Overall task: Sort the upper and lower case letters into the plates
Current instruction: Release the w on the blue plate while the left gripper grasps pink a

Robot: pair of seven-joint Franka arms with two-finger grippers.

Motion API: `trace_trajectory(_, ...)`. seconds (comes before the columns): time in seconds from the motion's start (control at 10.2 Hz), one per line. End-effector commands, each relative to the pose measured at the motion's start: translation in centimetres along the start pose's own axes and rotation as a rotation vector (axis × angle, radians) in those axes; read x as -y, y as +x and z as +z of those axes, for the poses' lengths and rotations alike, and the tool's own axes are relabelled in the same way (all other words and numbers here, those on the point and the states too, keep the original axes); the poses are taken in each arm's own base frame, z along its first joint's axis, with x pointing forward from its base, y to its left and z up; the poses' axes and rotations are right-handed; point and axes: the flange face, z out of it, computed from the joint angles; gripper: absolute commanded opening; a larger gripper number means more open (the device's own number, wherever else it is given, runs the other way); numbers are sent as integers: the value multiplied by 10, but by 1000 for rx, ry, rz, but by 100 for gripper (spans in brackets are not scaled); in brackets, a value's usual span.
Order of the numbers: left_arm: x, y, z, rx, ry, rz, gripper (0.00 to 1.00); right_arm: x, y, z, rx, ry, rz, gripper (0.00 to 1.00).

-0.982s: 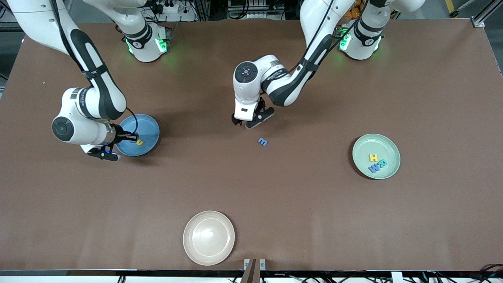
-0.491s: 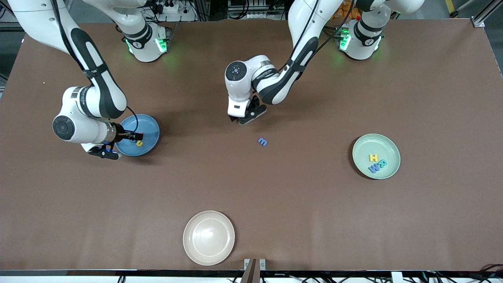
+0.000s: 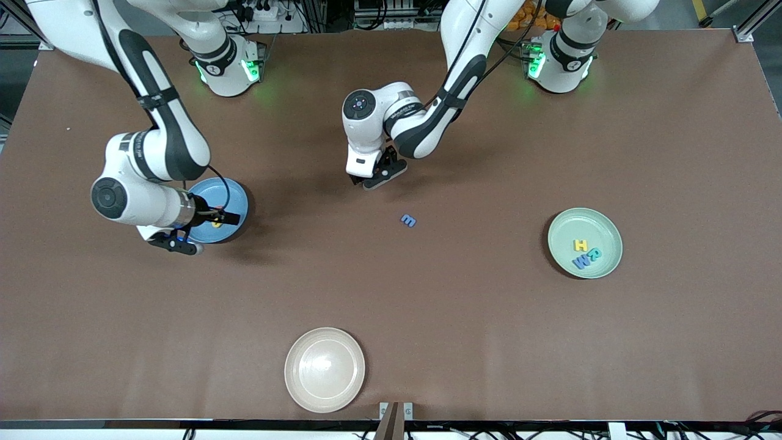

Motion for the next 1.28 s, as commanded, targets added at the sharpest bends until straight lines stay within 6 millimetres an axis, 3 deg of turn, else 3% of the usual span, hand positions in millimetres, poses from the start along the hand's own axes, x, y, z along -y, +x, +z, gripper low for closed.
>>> trace_trajectory(0.0,-4,-2,2,-7,-5,-23,75,11,-1,-4,4,19,33,100)
trace_trajectory(0.2,-5,-11,-2,-3,-13,-14,71,12,-1,-2,4,19,34,100)
trace_trajectory(0.29,-4,-20,-1,-4,-13,-13,71,18,-3,2,11,16,33,100)
trace_trajectory(0.59,-5,-22,-4,-10,-18,-39,67,43,-7,-4,-2,22,70,100)
trace_trajectory(1.08,1,-21,3,-11,-2,-38,64,45,-7,-3,-1,21,69,100)
trace_trajectory(1.18,1,-21,4,-11,0,-38,59,46,-7,-6,-1,21,67,100)
